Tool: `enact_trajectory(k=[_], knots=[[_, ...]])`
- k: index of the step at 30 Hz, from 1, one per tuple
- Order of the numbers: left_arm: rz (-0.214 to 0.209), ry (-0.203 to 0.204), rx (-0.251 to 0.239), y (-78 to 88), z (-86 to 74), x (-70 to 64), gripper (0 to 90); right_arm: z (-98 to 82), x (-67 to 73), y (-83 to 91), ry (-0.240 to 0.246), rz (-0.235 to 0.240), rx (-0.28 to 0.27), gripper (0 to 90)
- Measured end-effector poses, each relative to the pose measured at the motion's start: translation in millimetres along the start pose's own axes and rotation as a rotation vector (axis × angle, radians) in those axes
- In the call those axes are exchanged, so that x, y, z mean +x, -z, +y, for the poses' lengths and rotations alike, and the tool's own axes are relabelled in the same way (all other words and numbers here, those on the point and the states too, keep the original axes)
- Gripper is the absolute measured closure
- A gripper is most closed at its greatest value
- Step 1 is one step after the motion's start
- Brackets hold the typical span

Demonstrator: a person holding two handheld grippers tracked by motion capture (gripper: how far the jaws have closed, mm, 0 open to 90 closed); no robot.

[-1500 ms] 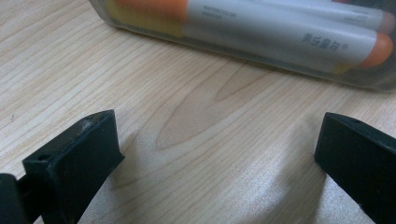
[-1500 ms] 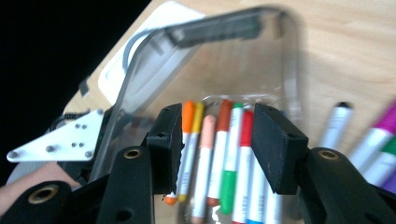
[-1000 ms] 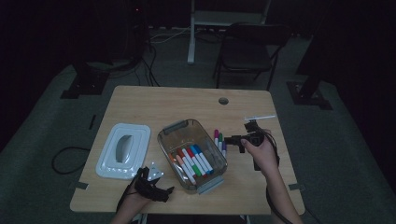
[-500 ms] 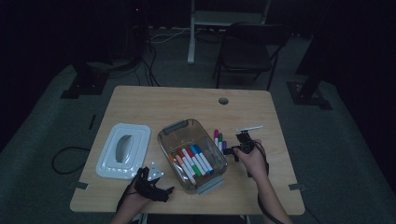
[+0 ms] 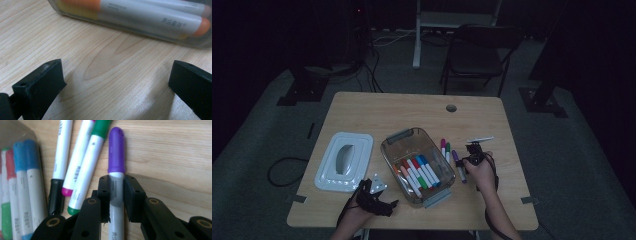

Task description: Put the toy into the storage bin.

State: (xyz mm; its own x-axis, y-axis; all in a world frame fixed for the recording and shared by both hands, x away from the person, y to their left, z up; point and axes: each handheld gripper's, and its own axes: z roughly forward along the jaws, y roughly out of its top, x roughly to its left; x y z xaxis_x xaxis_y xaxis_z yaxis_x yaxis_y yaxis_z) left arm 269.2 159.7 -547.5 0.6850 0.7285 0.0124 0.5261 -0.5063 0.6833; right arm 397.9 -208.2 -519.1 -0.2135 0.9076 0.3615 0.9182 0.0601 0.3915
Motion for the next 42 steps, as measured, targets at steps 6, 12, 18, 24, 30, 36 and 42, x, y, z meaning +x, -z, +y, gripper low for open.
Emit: enact_trajectory(k=[6,12,18,24,30,36,42], knots=[[0.0,0.0,0.0,0.0,0.0,0.0,0.6,-1.0,-7.5,9.6,-0.029,0.026,-0.014,76.7],[0.0,0.0,0.0,0.0,0.0,0.0,0.6,0.7,-7.2,29.7,-0.025,0.047,-0.055,76.7],[0.0,0.0,0.0,0.0,0.0,0.0,0.6,3.7,-1.7,51.8,-0.016,0.092,-0.1,76.7],[0.0,0.0,0.0,0.0,0.0,0.0,0.6,7.4,13.0,75.3,0.022,0.137,-0.146,76.7],[0.001,-0.002,0.001,0.1,0.0,0.1,0.6,13.1,32.9,96.0,0.059,0.18,-0.185,76.7],[0.001,-0.001,0.0,0.0,0.0,0.1,0.6,17.2,53.3,112.2,0.106,0.22,-0.207,76.7],[0.001,-0.001,0.001,0.1,0.1,0.1,0.6,18.9,79.4,121.0,0.17,0.263,-0.212,76.7]])
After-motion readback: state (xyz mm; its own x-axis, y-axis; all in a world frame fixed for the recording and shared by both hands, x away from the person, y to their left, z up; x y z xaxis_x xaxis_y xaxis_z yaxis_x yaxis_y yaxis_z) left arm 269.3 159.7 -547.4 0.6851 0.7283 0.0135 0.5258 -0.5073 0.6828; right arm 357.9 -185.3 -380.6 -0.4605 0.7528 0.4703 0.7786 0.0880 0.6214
